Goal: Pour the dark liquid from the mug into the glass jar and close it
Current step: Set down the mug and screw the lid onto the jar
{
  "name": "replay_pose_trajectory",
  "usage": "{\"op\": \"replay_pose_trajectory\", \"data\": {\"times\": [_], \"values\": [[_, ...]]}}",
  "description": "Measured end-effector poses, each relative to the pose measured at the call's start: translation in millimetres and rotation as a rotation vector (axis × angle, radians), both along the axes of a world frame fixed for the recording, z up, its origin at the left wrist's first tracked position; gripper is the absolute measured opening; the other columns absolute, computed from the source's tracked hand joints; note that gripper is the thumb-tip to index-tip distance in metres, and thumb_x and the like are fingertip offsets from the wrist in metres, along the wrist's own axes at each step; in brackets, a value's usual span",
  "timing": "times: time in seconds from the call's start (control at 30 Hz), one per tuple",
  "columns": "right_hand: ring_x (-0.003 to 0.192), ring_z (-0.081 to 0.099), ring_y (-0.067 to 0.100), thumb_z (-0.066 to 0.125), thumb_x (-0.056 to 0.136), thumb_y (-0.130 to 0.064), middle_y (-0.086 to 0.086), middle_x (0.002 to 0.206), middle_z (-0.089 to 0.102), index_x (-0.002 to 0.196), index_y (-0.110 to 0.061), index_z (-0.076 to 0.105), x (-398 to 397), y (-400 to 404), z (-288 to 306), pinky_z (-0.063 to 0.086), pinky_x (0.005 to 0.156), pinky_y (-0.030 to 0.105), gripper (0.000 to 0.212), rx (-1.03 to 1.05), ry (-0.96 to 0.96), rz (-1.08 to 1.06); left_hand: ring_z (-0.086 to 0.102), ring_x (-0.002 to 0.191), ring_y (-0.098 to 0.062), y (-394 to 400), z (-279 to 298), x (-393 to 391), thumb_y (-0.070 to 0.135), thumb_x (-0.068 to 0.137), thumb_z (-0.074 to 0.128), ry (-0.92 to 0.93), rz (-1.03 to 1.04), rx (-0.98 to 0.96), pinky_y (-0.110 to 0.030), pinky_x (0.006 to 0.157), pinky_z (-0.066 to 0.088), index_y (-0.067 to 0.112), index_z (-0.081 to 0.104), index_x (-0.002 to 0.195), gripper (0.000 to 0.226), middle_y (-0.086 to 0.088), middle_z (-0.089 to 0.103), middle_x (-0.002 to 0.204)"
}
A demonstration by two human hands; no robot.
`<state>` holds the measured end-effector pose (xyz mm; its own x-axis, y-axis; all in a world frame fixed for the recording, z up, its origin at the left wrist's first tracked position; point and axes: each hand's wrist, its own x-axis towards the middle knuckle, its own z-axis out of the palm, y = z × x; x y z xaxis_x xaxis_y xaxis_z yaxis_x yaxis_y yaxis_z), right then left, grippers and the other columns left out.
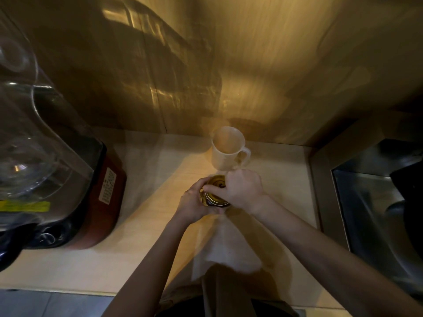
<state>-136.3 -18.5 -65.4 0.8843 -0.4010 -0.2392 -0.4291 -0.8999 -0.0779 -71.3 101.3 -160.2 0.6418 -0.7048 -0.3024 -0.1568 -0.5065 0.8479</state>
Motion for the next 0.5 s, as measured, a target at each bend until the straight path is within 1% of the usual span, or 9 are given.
{"op": "replay_pose_trajectory", "data": {"times": [0.07,0.13,0.17,0.2,0.27,0.3,0.33,0.4,0.5], "values": [[0.090,0.064,0.028,0.042,0.085,-0.069,0.012,0.091,0.070,0.086,-0.005,0.068,-7.8,-8.4,10.2,0.045,0.071,0.033,0.068,0.047,0.020,-0.030,0.052,0.120,-0.016,0.4,-0.1,-0.1,0.041,0.048,0.086,0.008,-0.008,-0.008,-0.035,0.100,0.043,0.027,0.045,0.129,0.093,0.003,0.057,0.131],[0.092,0.063,0.028,0.049,0.084,-0.065,0.012,0.092,0.068,0.088,-0.007,0.067,-12.3,-17.5,17.1,0.046,0.075,0.034,0.060,0.057,0.048,-0.007,0.053,0.119,-0.015,0.4,-0.6,-0.3,0.048,0.043,0.083,0.012,-0.014,-0.017,-0.035,0.101,0.044,0.025,0.046,0.128,0.096,0.003,0.058,0.130],[0.096,0.062,0.028,0.056,0.082,-0.061,0.011,0.097,0.068,0.096,-0.010,0.066,-12.5,-21.6,18.1,0.046,0.077,0.034,0.054,0.069,0.052,0.047,0.054,0.119,-0.015,0.2,-1.0,-0.2,0.051,0.041,0.082,0.015,-0.012,-0.022,-0.035,0.100,0.044,0.025,0.047,0.128,0.097,0.004,0.059,0.128],[0.106,0.059,0.027,0.065,0.078,-0.055,0.010,0.109,0.064,0.109,-0.014,0.061,-11.7,-24.5,17.8,0.046,0.082,0.034,0.052,0.099,0.063,0.124,0.054,0.117,-0.014,0.1,-1.3,-0.2,0.051,0.040,0.081,0.016,-0.009,-0.023,-0.034,0.099,0.044,0.025,0.047,0.127,0.097,0.005,0.060,0.126],[0.128,0.041,0.026,0.078,0.070,-0.038,0.007,0.140,0.043,0.140,-0.019,0.035,-9.3,-27.2,11.3,0.038,0.101,0.036,0.085,0.195,0.117,0.289,0.055,0.114,-0.015,-0.5,-1.3,0.0,0.046,0.042,0.084,0.016,-0.006,-0.019,-0.030,0.096,0.044,0.026,0.047,0.126,0.094,0.006,0.060,0.121],[0.134,0.034,0.027,0.080,0.069,-0.033,0.007,0.149,0.032,0.147,-0.021,0.022,-7.8,-26.6,8.3,0.034,0.107,0.038,0.098,0.226,0.143,0.351,0.055,0.113,-0.015,-1.0,-1.1,0.1,0.042,0.045,0.085,0.015,-0.007,-0.016,-0.030,0.095,0.044,0.025,0.046,0.127,0.093,0.006,0.060,0.120],[0.135,0.032,0.028,0.080,0.069,-0.030,0.006,0.152,0.028,0.149,-0.022,0.015,-6.2,-25.1,5.5,0.032,0.109,0.040,0.103,0.231,0.158,0.395,0.055,0.112,-0.015,-1.2,-0.7,-0.1,0.040,0.046,0.086,0.013,-0.008,-0.015,-0.030,0.095,0.044,0.024,0.045,0.127,0.092,0.004,0.060,0.121],[0.130,0.041,0.028,0.077,0.073,-0.030,0.005,0.148,0.037,0.149,-0.022,0.016,-4.2,-21.0,0.1,0.038,0.105,0.040,0.097,0.194,0.148,0.433,0.054,0.111,-0.014,-0.7,0.5,-0.3,0.038,0.048,0.086,0.011,-0.010,-0.015,-0.030,0.095,0.044,0.023,0.044,0.129,0.092,0.003,0.059,0.122],[0.115,0.054,0.027,0.070,0.077,-0.041,0.006,0.129,0.057,0.138,-0.017,0.035,0.0,-17.7,2.4,0.041,0.094,0.039,0.074,0.021,0.083,0.389,0.053,0.111,-0.013,-0.9,1.1,0.1,0.038,0.049,0.086,0.019,-0.015,-0.007,-0.029,0.093,0.043,0.025,0.045,0.128,0.090,0.007,0.058,0.119]]}}
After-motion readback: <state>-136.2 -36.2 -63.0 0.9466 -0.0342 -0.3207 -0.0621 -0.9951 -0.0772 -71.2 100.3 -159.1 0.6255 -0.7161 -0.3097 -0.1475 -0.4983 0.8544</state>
